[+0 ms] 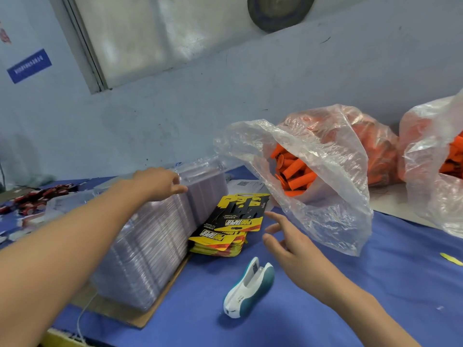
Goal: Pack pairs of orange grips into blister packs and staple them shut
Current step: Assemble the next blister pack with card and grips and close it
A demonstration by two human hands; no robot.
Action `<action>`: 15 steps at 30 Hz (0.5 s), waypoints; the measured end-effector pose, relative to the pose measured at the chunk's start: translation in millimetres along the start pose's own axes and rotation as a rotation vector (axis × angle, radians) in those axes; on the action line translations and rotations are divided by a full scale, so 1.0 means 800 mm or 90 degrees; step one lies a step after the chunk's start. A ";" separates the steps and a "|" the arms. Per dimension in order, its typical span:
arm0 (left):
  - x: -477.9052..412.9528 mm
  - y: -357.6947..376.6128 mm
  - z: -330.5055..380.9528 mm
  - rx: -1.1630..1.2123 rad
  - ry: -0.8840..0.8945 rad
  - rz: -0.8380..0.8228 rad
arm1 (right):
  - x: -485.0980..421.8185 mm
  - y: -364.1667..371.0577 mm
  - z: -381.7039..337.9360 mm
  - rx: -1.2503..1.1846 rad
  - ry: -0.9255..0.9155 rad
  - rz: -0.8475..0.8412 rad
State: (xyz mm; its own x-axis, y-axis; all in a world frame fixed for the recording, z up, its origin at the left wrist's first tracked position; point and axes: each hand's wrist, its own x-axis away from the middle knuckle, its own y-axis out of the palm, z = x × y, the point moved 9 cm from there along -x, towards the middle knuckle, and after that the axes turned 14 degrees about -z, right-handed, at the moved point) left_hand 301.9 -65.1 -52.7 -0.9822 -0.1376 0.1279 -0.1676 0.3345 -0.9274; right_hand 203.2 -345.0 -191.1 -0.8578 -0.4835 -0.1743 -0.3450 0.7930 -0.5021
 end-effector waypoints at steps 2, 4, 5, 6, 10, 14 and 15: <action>-0.003 -0.002 0.000 0.022 0.028 -0.042 | -0.019 0.011 -0.010 -0.135 -0.004 0.004; -0.007 -0.003 0.002 0.038 0.057 -0.062 | -0.054 0.029 -0.024 -0.272 0.010 0.008; -0.007 -0.003 0.002 0.042 0.065 -0.065 | -0.078 0.041 -0.032 -0.359 0.024 0.002; -0.008 -0.002 0.002 0.043 0.070 -0.066 | -0.104 0.055 -0.040 -0.450 0.041 -0.007; -0.011 -0.002 -0.001 0.067 0.095 -0.039 | -0.195 0.103 -0.065 -0.647 0.128 -0.016; 0.004 -0.010 -0.006 0.146 0.164 0.023 | -0.250 0.127 -0.071 -0.692 0.156 0.023; 0.010 -0.013 -0.008 0.157 0.190 0.035 | -0.258 0.126 -0.073 -0.685 0.153 0.042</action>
State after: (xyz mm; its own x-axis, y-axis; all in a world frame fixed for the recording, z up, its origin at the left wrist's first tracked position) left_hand 295.3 -63.6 -40.0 -0.9766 0.1640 0.1394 -0.1250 0.0949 -0.9876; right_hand 323.4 -143.7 -155.7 -0.8983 -0.4360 0.0543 -0.3467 0.7793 0.5220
